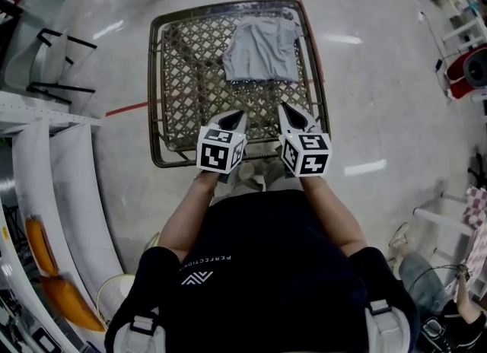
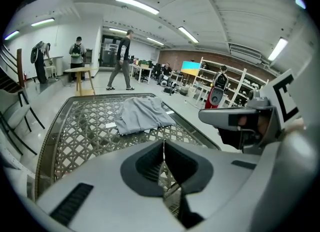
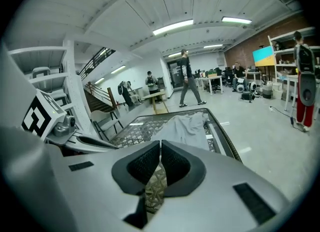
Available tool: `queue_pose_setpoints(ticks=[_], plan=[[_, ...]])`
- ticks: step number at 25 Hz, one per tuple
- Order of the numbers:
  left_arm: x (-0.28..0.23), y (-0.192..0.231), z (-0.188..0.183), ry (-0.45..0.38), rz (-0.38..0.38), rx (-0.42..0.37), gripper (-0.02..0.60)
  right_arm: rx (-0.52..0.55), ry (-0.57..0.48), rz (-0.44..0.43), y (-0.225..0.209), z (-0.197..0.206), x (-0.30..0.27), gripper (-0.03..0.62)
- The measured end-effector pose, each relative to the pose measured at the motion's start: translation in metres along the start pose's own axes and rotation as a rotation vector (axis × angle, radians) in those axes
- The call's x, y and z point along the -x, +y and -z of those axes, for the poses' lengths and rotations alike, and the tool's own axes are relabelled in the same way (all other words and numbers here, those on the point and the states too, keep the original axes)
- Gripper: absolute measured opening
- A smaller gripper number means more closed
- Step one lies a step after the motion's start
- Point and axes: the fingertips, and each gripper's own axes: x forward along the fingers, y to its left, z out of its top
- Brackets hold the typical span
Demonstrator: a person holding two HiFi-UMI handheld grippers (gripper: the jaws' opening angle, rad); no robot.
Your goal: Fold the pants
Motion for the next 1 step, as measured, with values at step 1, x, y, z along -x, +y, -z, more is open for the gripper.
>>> queue_pose_setpoints(ticks=[1], plan=[[-0.0006, -0.0013, 0.0004, 0.002, 0.001, -0.004, 0.015, -0.002, -0.004, 0.0, -0.0003, -0.001, -0.0001, 0.04]])
